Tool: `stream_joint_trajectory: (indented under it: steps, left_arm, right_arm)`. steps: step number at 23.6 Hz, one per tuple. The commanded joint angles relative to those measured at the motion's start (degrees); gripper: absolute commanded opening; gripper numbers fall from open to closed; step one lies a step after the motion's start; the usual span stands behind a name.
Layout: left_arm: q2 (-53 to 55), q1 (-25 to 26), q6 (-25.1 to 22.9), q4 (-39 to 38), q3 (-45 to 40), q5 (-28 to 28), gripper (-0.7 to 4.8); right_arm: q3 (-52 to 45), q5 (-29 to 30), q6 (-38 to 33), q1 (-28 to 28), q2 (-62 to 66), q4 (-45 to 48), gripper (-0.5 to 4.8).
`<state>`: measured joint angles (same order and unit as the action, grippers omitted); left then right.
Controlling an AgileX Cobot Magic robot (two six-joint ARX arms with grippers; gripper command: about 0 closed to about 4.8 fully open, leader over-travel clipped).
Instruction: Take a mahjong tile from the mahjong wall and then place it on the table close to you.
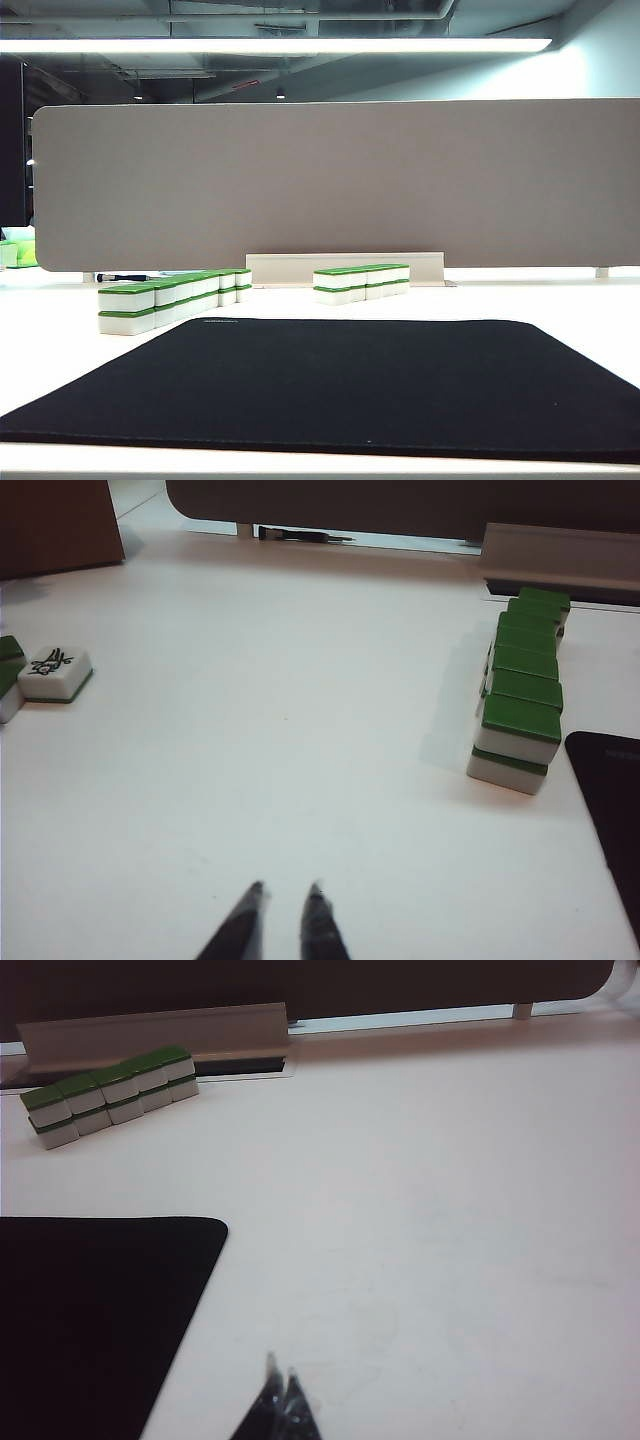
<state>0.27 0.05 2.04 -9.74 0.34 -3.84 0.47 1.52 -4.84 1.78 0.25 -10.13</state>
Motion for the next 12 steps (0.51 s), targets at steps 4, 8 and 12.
stream_joint_trajectory:
  steps: [4, 8, 12]
  left_arm:
    - [0.0, 0.0, 0.1, 0.0, 0.1, 0.2, 0.51]
    - [0.0, 0.0, 0.1, 0.2, 0.4, 0.5, 0.51]
    - [0.0, 0.0, 0.2, 1.2, 1.0, 1.7, 0.5]
  right_arm:
    - [0.0, 0.1, 0.2, 0.2, -0.4, 1.0, -0.01]
    - [0.6, 0.1, 0.2, 0.4, -0.4, 1.3, -0.02]
    - [1.9, 0.1, -1.3, 0.4, -0.4, 1.3, -0.02]
